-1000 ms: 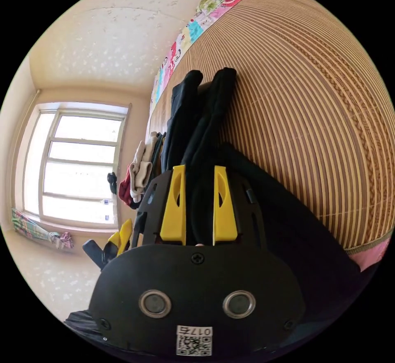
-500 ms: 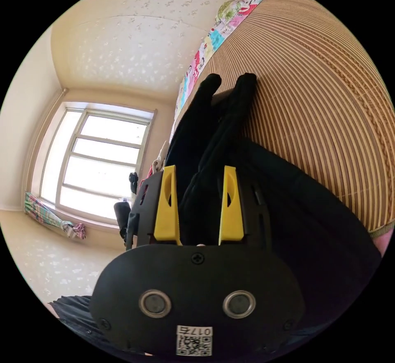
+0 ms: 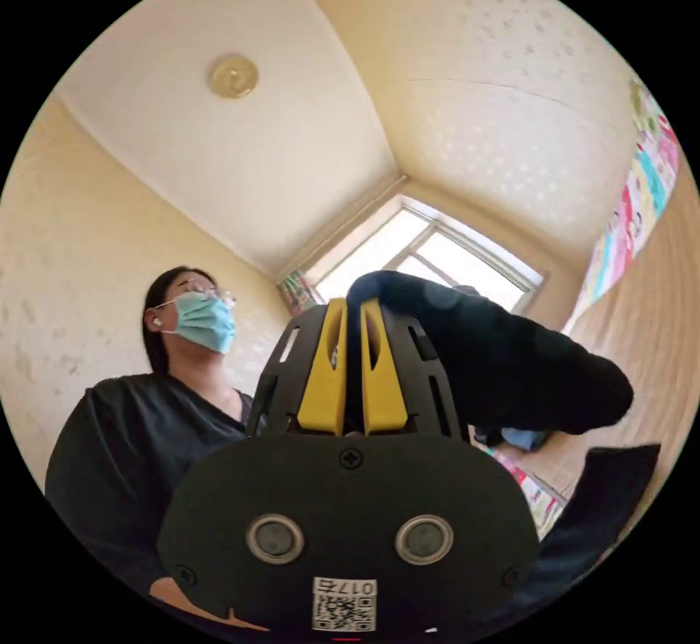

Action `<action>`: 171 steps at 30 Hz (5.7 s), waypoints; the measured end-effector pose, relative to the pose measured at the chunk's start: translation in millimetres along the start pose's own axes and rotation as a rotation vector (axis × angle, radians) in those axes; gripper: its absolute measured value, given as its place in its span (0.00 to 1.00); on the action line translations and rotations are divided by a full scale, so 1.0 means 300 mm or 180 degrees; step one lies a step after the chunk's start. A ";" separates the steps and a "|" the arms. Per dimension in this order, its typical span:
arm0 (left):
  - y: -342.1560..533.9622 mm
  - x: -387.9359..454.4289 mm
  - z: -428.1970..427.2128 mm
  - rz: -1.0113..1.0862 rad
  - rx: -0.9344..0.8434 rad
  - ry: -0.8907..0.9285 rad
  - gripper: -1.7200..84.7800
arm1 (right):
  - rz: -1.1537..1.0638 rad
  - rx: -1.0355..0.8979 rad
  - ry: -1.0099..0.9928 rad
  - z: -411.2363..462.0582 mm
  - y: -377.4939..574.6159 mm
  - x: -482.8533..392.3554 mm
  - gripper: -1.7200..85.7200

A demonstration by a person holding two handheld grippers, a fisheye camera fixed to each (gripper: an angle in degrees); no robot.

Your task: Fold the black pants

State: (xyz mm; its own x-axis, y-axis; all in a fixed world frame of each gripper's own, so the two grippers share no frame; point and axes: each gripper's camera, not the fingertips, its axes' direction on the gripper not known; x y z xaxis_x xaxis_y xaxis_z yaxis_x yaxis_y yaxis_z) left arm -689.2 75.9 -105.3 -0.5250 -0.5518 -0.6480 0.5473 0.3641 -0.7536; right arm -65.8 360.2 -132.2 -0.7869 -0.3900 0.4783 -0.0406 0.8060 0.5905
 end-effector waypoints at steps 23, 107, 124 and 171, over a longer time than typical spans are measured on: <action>-0.197 -1.089 0.745 -0.0858 -0.1833 -0.1777 0.19 | -0.0173 -0.1275 0.5001 0.064 -0.760 0.452 0.18; 0.749 -0.694 1.193 -0.2647 -0.3258 0.0516 0.06 | 0.1747 -0.1964 0.4141 -0.322 -0.049 0.526 0.19; 0.858 -0.769 0.807 -0.3470 -0.1641 0.0781 0.06 | 0.0202 -0.1939 0.4747 0.467 -0.309 1.494 0.06; 0.863 -1.110 0.736 -0.2631 -0.2684 -0.0470 0.20 | 0.2446 -0.1685 0.2999 -0.314 0.447 0.635 0.17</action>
State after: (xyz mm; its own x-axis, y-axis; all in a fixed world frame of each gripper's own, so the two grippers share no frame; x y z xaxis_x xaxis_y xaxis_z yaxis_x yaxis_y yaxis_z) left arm -228.9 188.4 -60.2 -0.4070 -0.9123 0.0460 -0.5522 0.2056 -0.8080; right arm -163.0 352.0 99.3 0.2326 -0.2466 0.9408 0.6325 0.7732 0.0463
